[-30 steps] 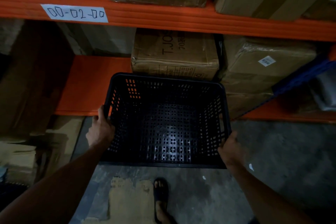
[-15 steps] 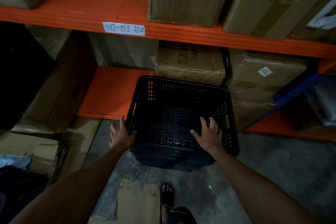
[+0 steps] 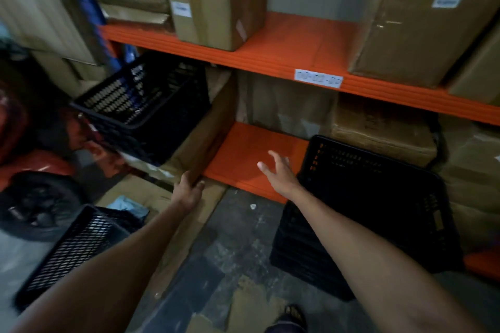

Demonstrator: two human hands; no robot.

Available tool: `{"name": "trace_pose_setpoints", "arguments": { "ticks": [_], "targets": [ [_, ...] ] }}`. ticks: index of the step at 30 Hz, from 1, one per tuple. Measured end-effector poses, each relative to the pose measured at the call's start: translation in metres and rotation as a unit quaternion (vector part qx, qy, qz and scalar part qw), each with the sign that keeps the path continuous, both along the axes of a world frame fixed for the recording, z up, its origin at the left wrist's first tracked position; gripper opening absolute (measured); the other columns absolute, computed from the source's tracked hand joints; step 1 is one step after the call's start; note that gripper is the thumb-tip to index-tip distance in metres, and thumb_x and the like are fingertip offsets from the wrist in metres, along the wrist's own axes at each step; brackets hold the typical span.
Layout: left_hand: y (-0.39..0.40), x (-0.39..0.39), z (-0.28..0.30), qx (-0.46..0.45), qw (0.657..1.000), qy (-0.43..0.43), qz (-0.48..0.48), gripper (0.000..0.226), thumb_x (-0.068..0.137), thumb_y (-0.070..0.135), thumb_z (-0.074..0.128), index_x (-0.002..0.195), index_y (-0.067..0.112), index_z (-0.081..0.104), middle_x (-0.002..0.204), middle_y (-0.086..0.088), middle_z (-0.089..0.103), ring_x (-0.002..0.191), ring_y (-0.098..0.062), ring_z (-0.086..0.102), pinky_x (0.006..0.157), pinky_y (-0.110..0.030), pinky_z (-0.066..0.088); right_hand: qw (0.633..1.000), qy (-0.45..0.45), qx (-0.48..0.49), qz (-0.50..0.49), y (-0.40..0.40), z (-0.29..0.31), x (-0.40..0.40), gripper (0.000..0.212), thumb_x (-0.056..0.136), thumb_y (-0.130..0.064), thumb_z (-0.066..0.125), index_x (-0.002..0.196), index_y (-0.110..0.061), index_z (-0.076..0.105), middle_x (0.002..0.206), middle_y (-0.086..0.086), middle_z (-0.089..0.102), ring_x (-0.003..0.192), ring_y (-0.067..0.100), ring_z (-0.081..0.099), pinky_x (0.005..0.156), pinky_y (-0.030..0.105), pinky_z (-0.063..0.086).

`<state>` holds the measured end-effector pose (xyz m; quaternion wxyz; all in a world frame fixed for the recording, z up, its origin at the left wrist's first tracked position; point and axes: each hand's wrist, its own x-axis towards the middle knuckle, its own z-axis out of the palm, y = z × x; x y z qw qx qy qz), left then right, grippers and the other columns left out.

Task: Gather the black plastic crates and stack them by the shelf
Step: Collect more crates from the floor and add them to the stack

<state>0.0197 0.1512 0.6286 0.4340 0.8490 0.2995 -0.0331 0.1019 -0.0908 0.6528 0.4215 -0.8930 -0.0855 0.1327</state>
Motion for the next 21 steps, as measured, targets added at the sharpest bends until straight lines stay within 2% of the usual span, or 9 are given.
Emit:
{"name": "trace_pose_setpoints", "arguments": {
  "ticks": [3, 8, 12, 15, 17, 18, 19, 21],
  "targets": [
    [0.050, -0.013, 0.014, -0.015, 1.000, -0.015, 0.014, 0.066, 0.094, 0.036, 0.051, 0.150, 0.011, 0.024, 0.138, -0.028, 0.048, 0.126, -0.041, 0.048, 0.106, -0.047, 0.040, 0.999, -0.002, 0.030, 0.031, 0.062, 0.012, -0.004, 0.066, 0.093, -0.051, 0.051, 0.149, -0.023, 0.030, 0.153, 0.016, 0.026, 0.141, 0.032, 0.030, 0.114, 0.046, 0.031],
    [0.112, -0.012, 0.028, -0.068, 0.994, -0.052, 0.061, 0.067, 0.095, 0.038, 0.050, 0.151, 0.015, 0.021, 0.147, -0.021, 0.042, 0.130, -0.037, 0.046, 0.107, -0.048, 0.039, 0.997, 0.001, 0.054, 0.063, 0.134, 0.020, 0.009, 0.064, 0.094, -0.046, 0.053, 0.148, -0.017, 0.033, 0.146, 0.019, 0.036, 0.136, 0.031, 0.038, 0.111, 0.043, 0.035],
    [0.160, 0.006, 0.031, -0.096, 0.986, -0.067, 0.117, 0.064, 0.094, 0.041, 0.048, 0.150, 0.018, 0.025, 0.147, -0.016, 0.043, 0.127, -0.038, 0.048, 0.101, -0.049, 0.045, 0.995, 0.015, 0.067, 0.074, 0.188, 0.028, 0.045, 0.063, 0.095, -0.043, 0.053, 0.147, -0.014, 0.034, 0.129, 0.013, 0.051, 0.125, 0.027, 0.049, 0.092, 0.025, 0.036],
    [0.195, 0.032, 0.028, -0.125, 0.979, -0.073, 0.146, 0.064, 0.095, 0.042, 0.048, 0.150, 0.018, 0.025, 0.148, -0.017, 0.041, 0.130, -0.036, 0.045, 0.100, -0.049, 0.045, 0.994, 0.021, 0.072, 0.085, 0.224, 0.033, 0.081, 0.063, 0.096, -0.045, 0.050, 0.148, -0.016, 0.032, 0.124, 0.010, 0.054, 0.114, 0.021, 0.051, 0.088, 0.026, 0.035],
    [0.220, 0.058, 0.022, -0.139, 0.976, -0.065, 0.158, 0.063, 0.095, 0.043, 0.047, 0.148, 0.018, 0.026, 0.145, -0.020, 0.043, 0.126, -0.037, 0.048, 0.084, -0.042, 0.050, 0.992, 0.026, 0.072, 0.101, 0.251, 0.031, 0.113, 0.063, 0.096, -0.045, 0.049, 0.149, -0.016, 0.031, 0.125, 0.011, 0.054, 0.107, 0.016, 0.048, 0.088, 0.027, 0.035],
    [0.232, 0.071, 0.018, -0.146, 0.974, -0.061, 0.163, 0.062, 0.095, 0.044, 0.046, 0.148, 0.018, 0.026, 0.144, -0.020, 0.045, 0.122, -0.036, 0.050, 0.072, -0.037, 0.050, 0.991, 0.029, 0.068, 0.108, 0.265, 0.030, 0.130, 0.062, 0.096, -0.045, 0.048, 0.148, -0.016, 0.031, 0.125, 0.012, 0.054, 0.105, 0.016, 0.047, 0.088, 0.027, 0.036],
    [0.249, 0.092, 0.014, -0.162, 0.969, -0.057, 0.178, 0.062, 0.095, 0.044, 0.046, 0.148, 0.019, 0.025, 0.143, -0.017, 0.046, 0.118, -0.035, 0.051, 0.068, -0.035, 0.048, 0.990, 0.036, 0.065, 0.117, 0.288, 0.027, 0.157, 0.062, 0.096, -0.046, 0.048, 0.148, -0.015, 0.032, 0.126, 0.013, 0.054, 0.105, 0.016, 0.048, 0.088, 0.028, 0.037],
    [0.267, 0.118, 0.010, -0.214, 0.955, -0.040, 0.201, 0.063, 0.095, 0.045, 0.047, 0.148, 0.024, 0.023, 0.140, -0.013, 0.045, 0.112, -0.034, 0.051, 0.079, -0.043, 0.049, 0.990, 0.045, 0.063, 0.117, 0.314, 0.022, 0.192, 0.058, 0.097, -0.045, 0.047, 0.144, -0.013, 0.039, 0.130, 0.014, 0.054, 0.111, 0.021, 0.051, 0.091, 0.031, 0.041]
  ]
}}
